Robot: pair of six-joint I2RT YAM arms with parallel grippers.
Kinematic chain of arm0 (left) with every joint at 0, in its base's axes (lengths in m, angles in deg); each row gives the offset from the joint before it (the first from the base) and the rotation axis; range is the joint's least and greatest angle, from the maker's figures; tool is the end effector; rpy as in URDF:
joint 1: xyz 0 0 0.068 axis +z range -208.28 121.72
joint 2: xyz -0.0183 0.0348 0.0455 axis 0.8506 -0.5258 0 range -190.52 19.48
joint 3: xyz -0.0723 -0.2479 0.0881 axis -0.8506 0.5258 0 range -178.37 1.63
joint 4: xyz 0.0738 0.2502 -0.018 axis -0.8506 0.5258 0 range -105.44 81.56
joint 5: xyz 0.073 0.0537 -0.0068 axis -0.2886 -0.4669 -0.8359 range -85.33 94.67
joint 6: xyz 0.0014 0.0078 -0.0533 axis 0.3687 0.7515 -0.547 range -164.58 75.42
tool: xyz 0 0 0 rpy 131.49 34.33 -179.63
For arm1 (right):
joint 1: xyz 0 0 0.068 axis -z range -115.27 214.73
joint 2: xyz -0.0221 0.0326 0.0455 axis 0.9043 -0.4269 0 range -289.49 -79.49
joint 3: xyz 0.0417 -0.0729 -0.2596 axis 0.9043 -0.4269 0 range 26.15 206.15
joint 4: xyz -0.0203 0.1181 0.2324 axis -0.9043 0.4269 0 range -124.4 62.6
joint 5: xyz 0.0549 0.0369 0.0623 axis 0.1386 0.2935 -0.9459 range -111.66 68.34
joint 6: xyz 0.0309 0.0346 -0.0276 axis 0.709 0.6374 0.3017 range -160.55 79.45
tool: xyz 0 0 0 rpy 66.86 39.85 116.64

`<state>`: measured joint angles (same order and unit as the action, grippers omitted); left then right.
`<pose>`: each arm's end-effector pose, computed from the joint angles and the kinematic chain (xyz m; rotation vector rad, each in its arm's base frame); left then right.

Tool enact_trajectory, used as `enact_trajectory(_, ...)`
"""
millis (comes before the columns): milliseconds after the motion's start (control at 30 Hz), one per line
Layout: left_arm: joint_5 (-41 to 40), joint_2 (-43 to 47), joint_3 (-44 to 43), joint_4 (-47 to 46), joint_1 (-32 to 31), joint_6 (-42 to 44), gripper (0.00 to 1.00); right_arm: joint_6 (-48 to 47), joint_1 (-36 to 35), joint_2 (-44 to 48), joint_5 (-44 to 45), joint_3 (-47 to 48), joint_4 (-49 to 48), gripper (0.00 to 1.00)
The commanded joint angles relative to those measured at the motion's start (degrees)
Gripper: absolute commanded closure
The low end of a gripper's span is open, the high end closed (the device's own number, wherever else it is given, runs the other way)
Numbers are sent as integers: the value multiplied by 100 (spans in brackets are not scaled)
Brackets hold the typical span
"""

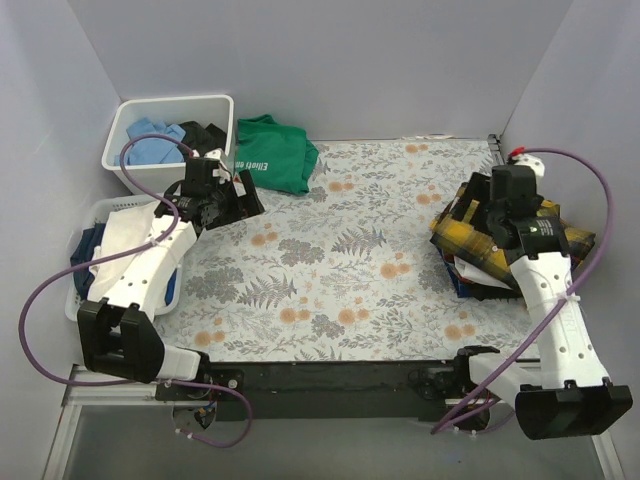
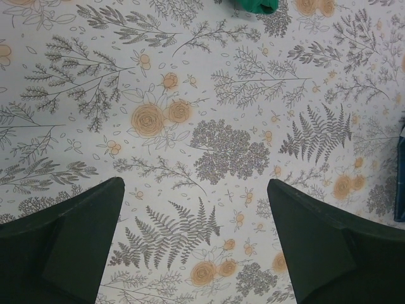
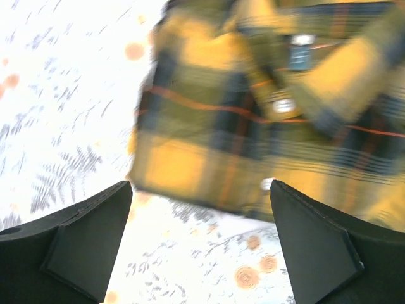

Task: Fold and stack the long sleeve shirts
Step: Neatly place the folded shirt to the corner

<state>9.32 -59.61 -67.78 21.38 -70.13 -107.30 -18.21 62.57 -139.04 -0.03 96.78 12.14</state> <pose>0.2900 -0.0639 0.3113 -1.0365 2.2738 -0.6846 0.2027 -0.0056 0.3849 0.5809 2.0647 -0.1650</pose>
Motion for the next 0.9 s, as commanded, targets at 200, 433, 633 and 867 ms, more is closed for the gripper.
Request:
enact_trajectory(200,-315,368,85,-254,-18,155,2,-20,-2086,-609,289,390,-101,1)
enact_trajectory(433,-605,763,358,-579,-18,137,2,94,-3177,-1023,166,337,-391,1)
enact_trajectory(633,-623,860,472,-640,-27,225,2,-107,-3388,-1234,-36,311,-655,1)
enact_trajectory(867,-702,1018,603,-755,-27,269,2,-213,-3397,-1402,-54,267,-778,1)
